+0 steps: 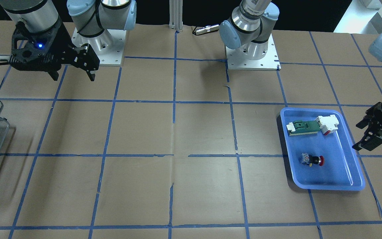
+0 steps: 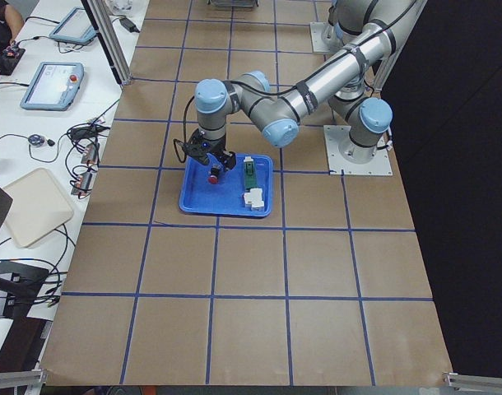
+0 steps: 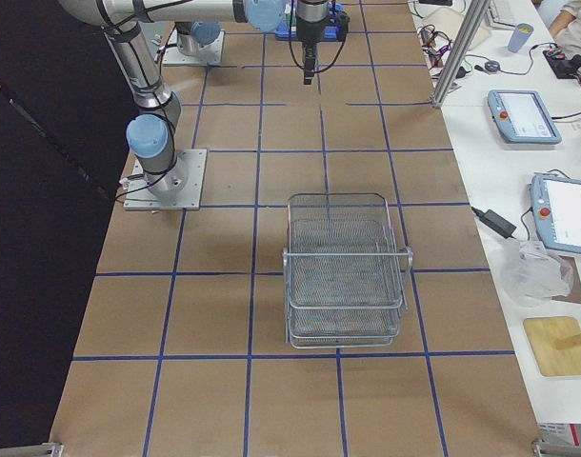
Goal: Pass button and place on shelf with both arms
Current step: 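Lower the open left gripper over the red push button in the tray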
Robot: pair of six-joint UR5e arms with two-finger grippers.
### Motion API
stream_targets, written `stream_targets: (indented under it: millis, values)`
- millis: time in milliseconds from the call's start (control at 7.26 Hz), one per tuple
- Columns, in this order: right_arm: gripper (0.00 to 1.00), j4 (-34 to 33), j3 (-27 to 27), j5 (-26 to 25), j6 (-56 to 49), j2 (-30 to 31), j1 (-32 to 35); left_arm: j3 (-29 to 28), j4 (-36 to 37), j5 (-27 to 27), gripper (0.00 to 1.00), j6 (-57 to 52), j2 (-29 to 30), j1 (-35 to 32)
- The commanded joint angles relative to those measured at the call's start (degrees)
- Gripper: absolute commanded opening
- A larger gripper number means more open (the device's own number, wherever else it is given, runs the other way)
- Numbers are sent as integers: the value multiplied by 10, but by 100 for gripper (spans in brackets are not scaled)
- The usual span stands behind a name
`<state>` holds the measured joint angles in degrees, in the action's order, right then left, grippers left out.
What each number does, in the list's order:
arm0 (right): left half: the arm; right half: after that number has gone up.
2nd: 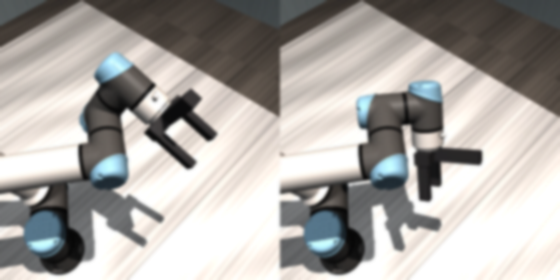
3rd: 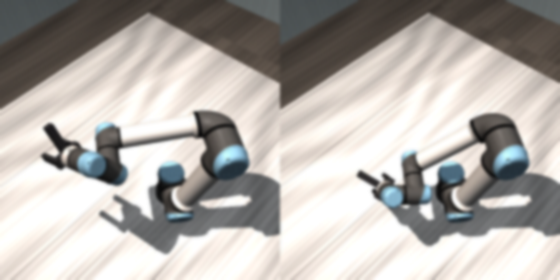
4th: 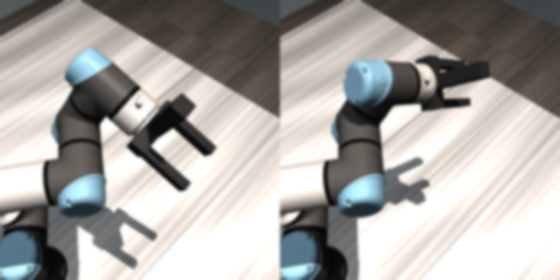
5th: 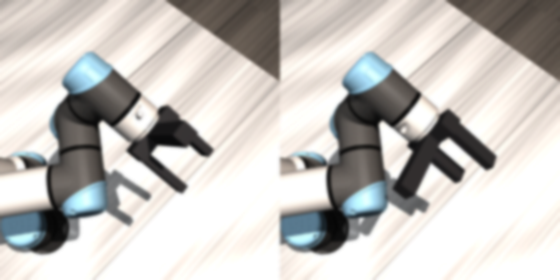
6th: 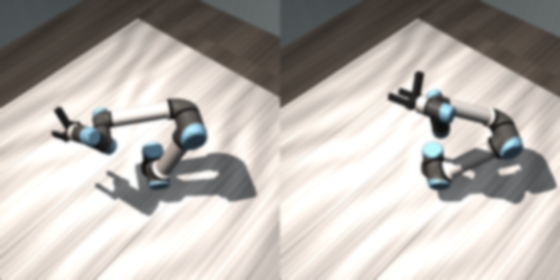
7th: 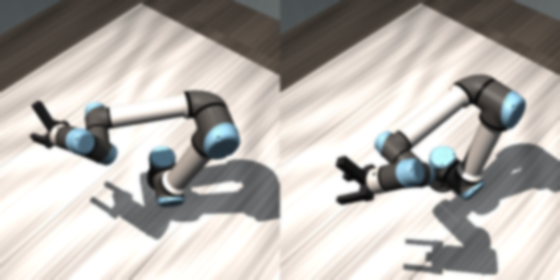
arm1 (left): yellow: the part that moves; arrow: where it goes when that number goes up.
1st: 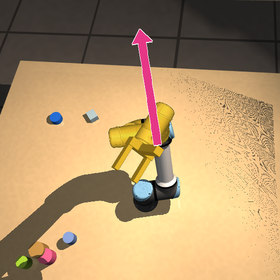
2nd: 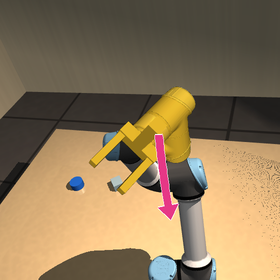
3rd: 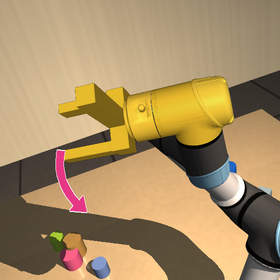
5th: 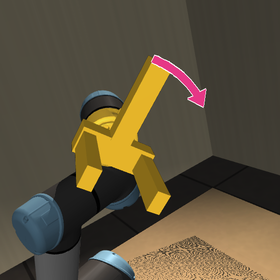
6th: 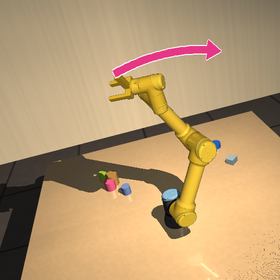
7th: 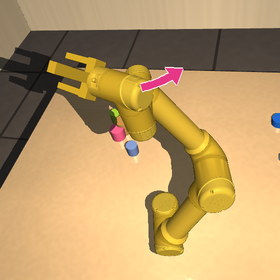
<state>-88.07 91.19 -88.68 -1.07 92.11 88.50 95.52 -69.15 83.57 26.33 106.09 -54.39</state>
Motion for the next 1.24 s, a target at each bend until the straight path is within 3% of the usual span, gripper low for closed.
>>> stream_targets:
  millis: [0, 275, 1101]
  values:
    - [100, -3, 5, -7, -4, 0, -2, -3, -39, -82, 100, 59, 40, 31]
    - [100, -4, 5, -5, -10, 0, 0, -17, -37, -138, 100, 113, 82, 32]
    - [100, -3, 6, -6, -10, 0, 0, -38, -32, -142, 100, 163, 153, 33]
